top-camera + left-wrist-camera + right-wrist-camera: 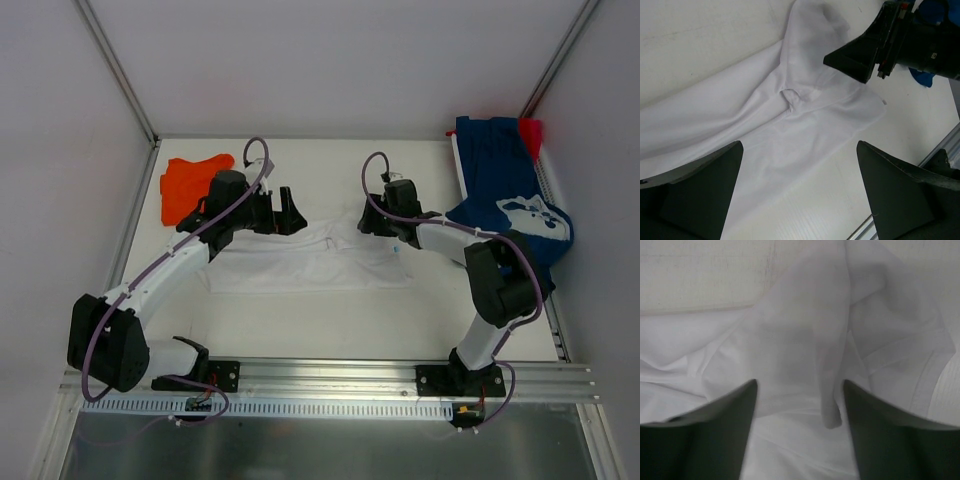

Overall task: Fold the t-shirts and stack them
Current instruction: Fold the other side of the tshirt into a rectangle

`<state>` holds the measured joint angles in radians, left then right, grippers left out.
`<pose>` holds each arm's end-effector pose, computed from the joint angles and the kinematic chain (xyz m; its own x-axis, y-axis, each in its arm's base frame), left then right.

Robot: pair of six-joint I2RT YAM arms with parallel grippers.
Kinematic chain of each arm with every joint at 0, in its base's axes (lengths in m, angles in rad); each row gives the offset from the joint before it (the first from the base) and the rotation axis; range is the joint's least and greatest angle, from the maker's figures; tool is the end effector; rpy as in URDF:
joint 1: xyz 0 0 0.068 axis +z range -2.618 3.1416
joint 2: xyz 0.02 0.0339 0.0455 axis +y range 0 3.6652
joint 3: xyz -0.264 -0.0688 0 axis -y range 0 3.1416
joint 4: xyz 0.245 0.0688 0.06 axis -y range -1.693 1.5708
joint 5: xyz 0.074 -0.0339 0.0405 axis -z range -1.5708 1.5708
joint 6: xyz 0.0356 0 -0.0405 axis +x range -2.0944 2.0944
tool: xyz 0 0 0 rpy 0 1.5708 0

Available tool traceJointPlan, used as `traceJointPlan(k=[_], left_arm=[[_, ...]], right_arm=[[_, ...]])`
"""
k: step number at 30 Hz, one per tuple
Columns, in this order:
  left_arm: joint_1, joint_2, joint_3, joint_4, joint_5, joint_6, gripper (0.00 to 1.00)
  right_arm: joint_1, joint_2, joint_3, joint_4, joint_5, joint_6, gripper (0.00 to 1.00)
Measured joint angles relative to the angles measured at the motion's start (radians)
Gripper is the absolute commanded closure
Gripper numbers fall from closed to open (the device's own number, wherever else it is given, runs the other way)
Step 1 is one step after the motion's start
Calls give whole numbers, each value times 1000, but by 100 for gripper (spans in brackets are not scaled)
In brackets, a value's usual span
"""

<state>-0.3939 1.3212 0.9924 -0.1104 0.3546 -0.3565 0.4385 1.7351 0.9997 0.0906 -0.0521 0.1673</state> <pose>0.2753 -0.1278 0.3013 -0.5949 -0.1072 -0.7967 0.4722 0.7554 -0.4542 0.3366 0.1599 0.1882 -0.6135 -0.1040 -0.7828 -0.3646 0.9166 0.1639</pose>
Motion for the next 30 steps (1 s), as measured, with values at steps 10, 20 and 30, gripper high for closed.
traceJointPlan(k=[10,20,30], left_arm=[[0,-98,-128,59,-25,-27,1],[0,-103,-172,112,-25,-52,1],[-27,-116,-193,138,-25,-69,1]], right_arm=[[-10,13,4,36,-18,5,100],[-10,-111,-31,-42,-7,-2,100],[-10,-325,6,-235,53,-56,100]])
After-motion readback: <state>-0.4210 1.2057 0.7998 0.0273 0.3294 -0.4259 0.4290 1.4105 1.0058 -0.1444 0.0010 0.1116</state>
